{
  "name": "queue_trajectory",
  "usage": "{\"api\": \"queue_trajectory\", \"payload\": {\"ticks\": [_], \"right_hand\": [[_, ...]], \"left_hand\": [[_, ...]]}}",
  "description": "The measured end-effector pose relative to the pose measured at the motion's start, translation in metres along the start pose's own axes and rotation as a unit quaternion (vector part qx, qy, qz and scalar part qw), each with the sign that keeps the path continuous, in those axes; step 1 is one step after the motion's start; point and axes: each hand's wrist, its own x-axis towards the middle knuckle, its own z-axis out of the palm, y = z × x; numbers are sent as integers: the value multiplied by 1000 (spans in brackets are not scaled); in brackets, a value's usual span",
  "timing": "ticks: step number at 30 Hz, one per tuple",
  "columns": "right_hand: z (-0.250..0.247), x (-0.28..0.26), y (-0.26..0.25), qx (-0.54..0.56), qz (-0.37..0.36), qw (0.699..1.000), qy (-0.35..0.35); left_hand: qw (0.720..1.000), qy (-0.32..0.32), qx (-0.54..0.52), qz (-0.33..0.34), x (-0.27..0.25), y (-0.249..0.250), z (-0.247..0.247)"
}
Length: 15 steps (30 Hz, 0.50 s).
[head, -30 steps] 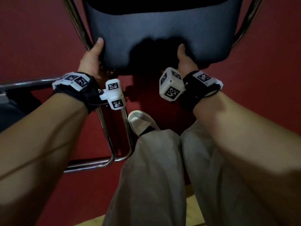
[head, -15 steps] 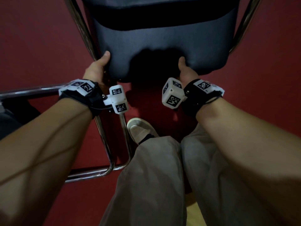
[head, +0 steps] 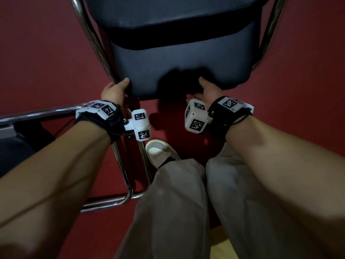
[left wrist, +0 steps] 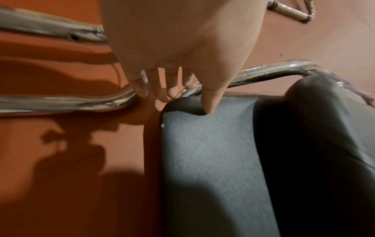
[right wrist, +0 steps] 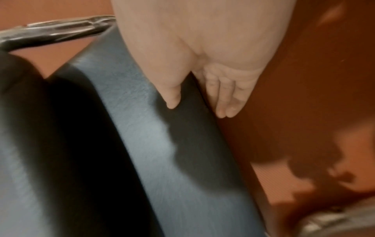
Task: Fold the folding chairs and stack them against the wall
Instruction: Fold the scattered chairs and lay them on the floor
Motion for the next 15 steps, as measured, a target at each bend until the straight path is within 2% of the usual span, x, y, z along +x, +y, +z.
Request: {"api": "queue_trajectory", "payload": {"ticks": [2,9,12,15], "right_hand": [[-2,-6,0,-6,8,1000,-11],[-7,-64,-19,4,-27,999,-40],[-9,-115,-43,-6,-35,998,-50],[-10,-192,-67,-9,-47,996,-72]], "left_hand": [[1000,-1,15,-9,9,-7,-4],[995,5,91,39,-76,34,8],[993,7,93,76,-125,58,10],[993,-2,57,101,-191,90,3]]}}
